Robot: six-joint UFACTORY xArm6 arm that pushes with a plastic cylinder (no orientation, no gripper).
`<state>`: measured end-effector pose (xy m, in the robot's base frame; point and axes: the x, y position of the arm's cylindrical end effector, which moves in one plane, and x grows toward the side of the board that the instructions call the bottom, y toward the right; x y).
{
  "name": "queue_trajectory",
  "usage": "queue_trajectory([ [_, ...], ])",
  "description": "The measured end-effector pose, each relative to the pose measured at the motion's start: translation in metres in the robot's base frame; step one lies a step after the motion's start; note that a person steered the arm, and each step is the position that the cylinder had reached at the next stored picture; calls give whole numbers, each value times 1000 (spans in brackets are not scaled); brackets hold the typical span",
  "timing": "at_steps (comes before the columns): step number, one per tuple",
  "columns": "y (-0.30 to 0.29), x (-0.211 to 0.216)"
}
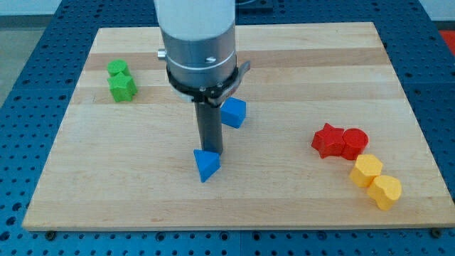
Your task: Slide the blue cube closer to the blue triangle
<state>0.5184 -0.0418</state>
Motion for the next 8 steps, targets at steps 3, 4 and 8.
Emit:
queue_trajectory([
  [3,-5,-26],
  [4,-13,-85],
  [8,60,-124],
])
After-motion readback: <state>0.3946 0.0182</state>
